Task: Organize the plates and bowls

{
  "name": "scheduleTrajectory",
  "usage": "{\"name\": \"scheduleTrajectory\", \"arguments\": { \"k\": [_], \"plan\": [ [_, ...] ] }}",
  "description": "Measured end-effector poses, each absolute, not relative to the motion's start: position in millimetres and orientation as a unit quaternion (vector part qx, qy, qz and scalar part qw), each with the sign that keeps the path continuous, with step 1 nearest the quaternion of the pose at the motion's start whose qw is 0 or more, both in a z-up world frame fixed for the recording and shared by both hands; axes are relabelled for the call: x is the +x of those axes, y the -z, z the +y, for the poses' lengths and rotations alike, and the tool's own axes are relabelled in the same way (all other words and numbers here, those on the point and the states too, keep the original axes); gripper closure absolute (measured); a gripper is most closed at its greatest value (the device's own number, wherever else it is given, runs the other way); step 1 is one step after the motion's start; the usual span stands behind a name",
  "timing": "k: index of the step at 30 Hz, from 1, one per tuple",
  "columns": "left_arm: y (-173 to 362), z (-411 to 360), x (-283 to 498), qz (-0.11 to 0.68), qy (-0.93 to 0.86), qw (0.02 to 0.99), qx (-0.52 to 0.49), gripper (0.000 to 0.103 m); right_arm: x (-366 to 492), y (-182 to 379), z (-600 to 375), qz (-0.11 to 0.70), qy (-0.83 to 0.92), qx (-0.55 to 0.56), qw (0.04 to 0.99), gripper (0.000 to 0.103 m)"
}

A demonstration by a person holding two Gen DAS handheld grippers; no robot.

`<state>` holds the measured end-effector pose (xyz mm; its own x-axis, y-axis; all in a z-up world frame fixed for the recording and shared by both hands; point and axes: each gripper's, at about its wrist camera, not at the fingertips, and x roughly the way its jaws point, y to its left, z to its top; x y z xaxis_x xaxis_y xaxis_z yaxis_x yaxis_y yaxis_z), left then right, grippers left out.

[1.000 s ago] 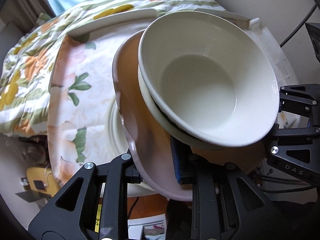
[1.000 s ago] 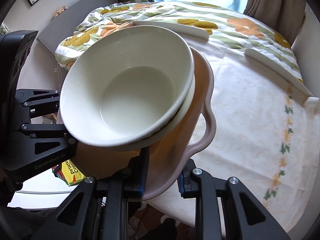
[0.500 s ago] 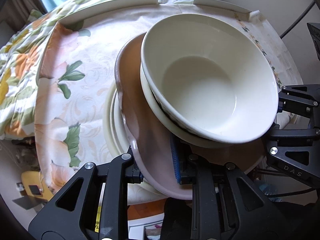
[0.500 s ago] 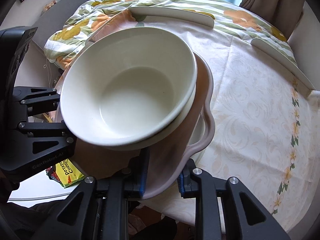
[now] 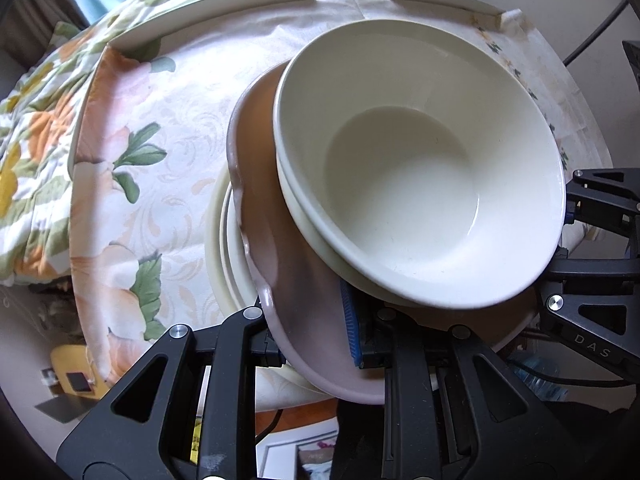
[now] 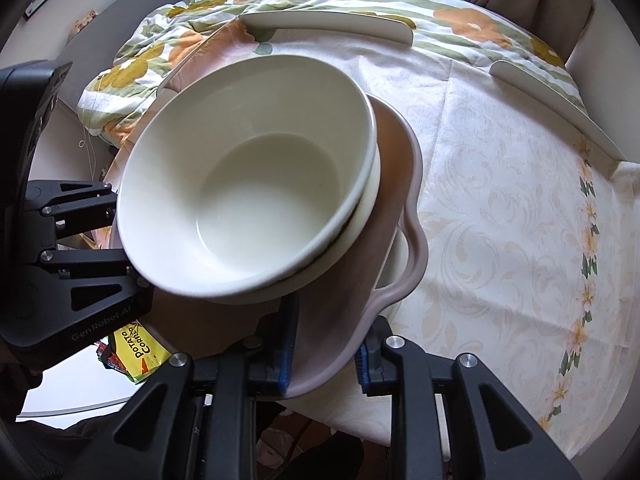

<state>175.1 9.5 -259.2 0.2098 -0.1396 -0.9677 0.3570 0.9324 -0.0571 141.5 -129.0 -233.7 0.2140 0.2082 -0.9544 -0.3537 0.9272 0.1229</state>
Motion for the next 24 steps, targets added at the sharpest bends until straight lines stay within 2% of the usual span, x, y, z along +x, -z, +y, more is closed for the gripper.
{"name": "scheduleTrajectory", "arguments": {
  "k": [10,11,12,15,18,21,24],
  "plan": [
    [262,7,186,0.651,0.182,0.730,0.097,0.079,151,234,-130,0.639,-0.182,-0.038,0.747,0.077],
    [261,6,187,0.653,0.186,0.727,0.102,0.075,151,234,-130,0.641,-0.181,-0.037,0.745,0.076],
    [260,5,187,0.654,0.188,0.725,0.107,0.064,151,234,-130,0.642,-0.182,-0.035,0.744,0.076],
    [255,0,186,0.656,0.205,0.717,0.115,0.048,151,234,-132,0.647,-0.182,-0.022,0.740,0.075],
    [250,-4,185,0.652,0.208,0.718,0.128,0.043,152,232,-134,0.652,-0.184,-0.011,0.736,0.073],
    [245,-2,186,0.655,0.203,0.717,0.123,0.043,150,229,-136,0.652,-0.183,-0.004,0.736,0.071],
    [240,5,186,0.657,0.198,0.719,0.112,0.041,148,224,-140,0.650,-0.183,0.007,0.737,0.060]
  ]
}}
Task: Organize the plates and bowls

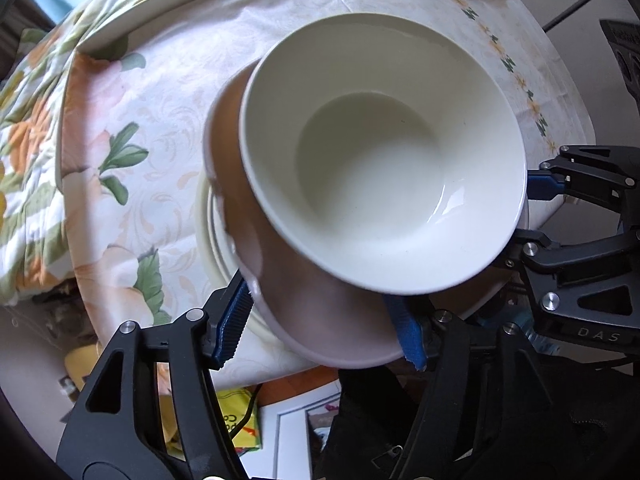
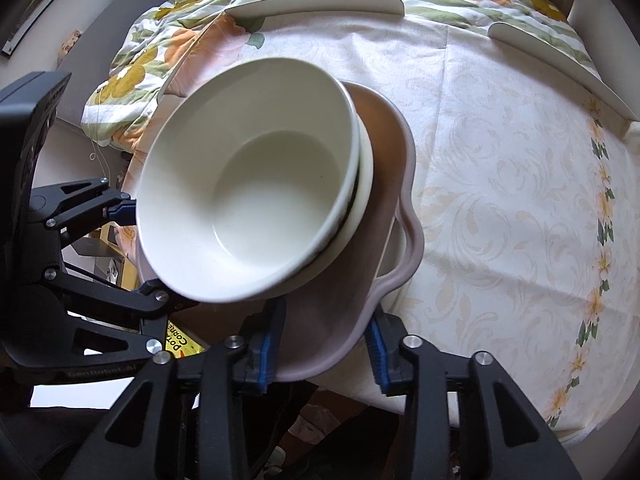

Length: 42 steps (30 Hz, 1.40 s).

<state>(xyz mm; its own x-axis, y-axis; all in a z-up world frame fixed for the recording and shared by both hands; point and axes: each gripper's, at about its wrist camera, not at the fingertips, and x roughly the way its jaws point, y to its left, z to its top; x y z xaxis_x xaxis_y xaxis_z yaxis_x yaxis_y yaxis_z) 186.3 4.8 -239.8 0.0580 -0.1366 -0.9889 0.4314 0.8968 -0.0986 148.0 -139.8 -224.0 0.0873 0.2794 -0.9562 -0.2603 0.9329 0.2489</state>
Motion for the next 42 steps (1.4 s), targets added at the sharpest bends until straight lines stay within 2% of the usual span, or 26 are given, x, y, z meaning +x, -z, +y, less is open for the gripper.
{"name": "scheduleTrajectory", "arguments": {
  "k": [10,16,21,27,29,30,31,32,33,34,36,42],
  "plan": [
    [226,19,171,0.653,0.186,0.729,0.092,0.040,134,205,-148,0.637,-0.153,0.024,0.755,0.059],
    [184,28,139,0.608,0.146,0.777,0.072,0.040,109,177,-152,0.608,-0.154,0.020,0.779,0.059],
    [130,26,87,0.547,0.112,0.828,0.041,0.040,71,137,-166,0.559,-0.151,0.012,0.815,0.059],
    [51,14,17,0.429,0.088,0.899,0.023,0.040,8,69,-186,0.471,-0.135,0.004,0.872,0.059],
    [27,15,-3,0.389,0.086,0.917,0.010,0.036,-12,43,-194,0.431,-0.113,0.002,0.895,0.058],
    [14,15,-13,0.368,0.087,0.926,0.002,0.028,-20,33,-196,0.414,-0.105,0.003,0.904,0.053],
    [4,17,-21,0.349,0.088,0.933,-0.005,0.023,-28,23,-198,0.397,-0.097,0.004,0.913,0.042],
    [-7,18,-30,0.325,0.086,0.942,-0.010,0.011,-36,12,-200,0.379,-0.089,0.004,0.921,0.036],
    [-18,18,-38,0.300,0.081,0.950,-0.011,0.001,-42,2,-201,0.362,-0.081,0.005,0.929,0.026],
    [-25,19,-44,0.280,0.077,0.957,-0.010,0.000,-49,-7,-202,0.342,-0.073,0.006,0.937,0.018],
    [-39,20,-57,0.248,0.072,0.966,-0.008,0.000,-60,-21,-202,0.309,-0.049,0.007,0.950,0.010],
    [-50,28,-73,0.212,0.052,0.976,0.003,0.000,-74,-36,-206,0.269,-0.008,0.023,0.963,0.010]
  ]
}}
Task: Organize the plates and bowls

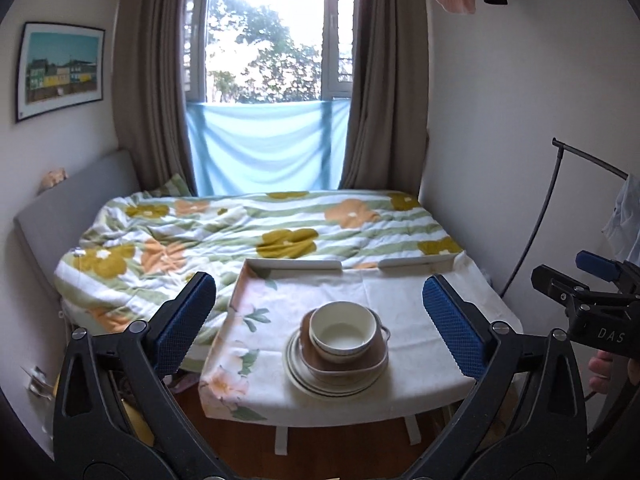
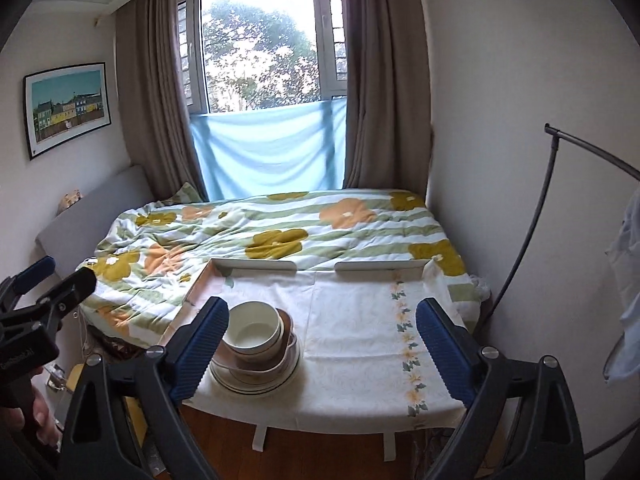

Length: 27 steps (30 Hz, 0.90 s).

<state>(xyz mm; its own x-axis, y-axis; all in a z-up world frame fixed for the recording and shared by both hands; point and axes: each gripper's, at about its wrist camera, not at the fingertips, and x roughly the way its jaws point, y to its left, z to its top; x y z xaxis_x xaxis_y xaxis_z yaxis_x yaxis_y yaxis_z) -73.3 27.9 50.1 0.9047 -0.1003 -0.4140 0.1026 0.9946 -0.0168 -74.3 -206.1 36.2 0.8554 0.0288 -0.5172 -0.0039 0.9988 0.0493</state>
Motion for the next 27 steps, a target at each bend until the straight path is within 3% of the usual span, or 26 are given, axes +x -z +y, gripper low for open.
{"name": "scheduleTrajectory", "arguments": {
  "k": [27],
  "plan": [
    [-44,24,-75,0.197,0.030,0.979,0.032,0.000,-86,-41,-195,0.240,0.013,0.013,0.971,0.010]
  ]
}}
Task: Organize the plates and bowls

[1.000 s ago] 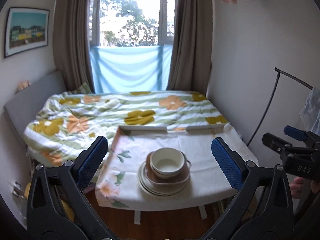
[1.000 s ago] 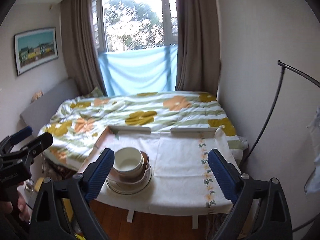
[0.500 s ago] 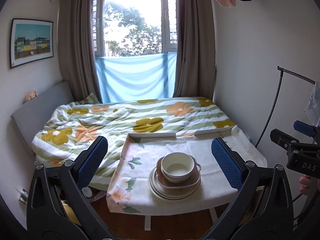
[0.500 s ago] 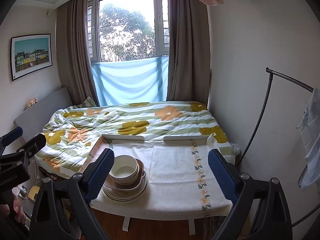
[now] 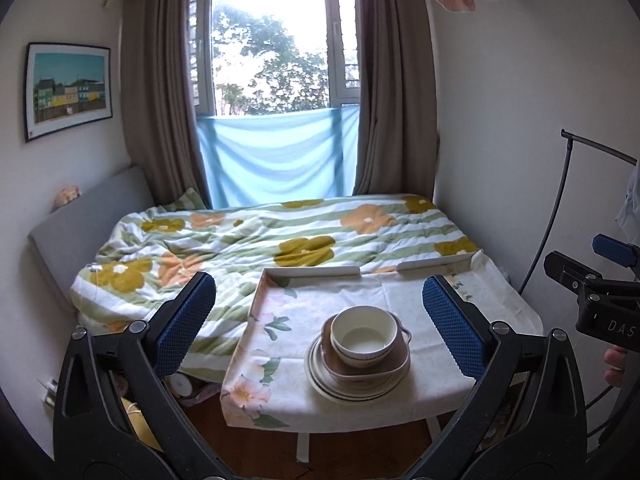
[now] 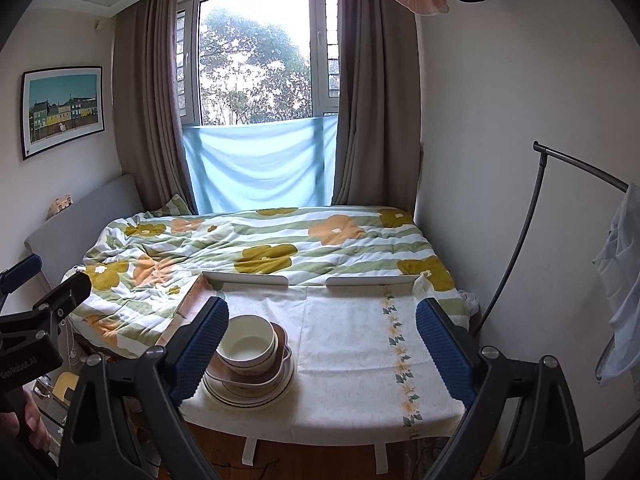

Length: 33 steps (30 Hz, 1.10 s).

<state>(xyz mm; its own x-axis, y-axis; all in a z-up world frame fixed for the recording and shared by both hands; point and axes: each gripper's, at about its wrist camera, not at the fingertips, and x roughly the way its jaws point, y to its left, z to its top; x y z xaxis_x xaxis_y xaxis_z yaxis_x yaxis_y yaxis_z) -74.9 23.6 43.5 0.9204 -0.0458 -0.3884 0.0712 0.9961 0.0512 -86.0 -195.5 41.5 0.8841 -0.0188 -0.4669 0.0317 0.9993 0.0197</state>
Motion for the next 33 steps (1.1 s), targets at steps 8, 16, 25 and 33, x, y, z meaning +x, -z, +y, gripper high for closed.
{"name": "scheduleTrajectory", "arguments": {
  "k": [8,16,25,33],
  "plan": [
    [-43.4,22.8,-75.3,0.199,0.032,0.979,0.031,0.000,-84.9,-41.9,-198.6,0.242,0.017,0.014,0.970,0.010],
    [-42.1,21.8,-74.9,0.202,0.035,0.978,0.028,0.000,-85.3,-40.3,-197.9,0.246,0.017,0.012,0.969,0.010],
    [-40.8,19.5,-75.7,0.205,0.035,0.978,0.028,0.000,-85.4,-38.6,-198.7,0.248,0.019,0.012,0.969,0.010],
    [-39.8,17.7,-77.9,0.206,0.033,0.978,0.026,0.000,-85.7,-37.8,-199.2,0.248,0.019,0.012,0.969,0.010]
  ]
}}
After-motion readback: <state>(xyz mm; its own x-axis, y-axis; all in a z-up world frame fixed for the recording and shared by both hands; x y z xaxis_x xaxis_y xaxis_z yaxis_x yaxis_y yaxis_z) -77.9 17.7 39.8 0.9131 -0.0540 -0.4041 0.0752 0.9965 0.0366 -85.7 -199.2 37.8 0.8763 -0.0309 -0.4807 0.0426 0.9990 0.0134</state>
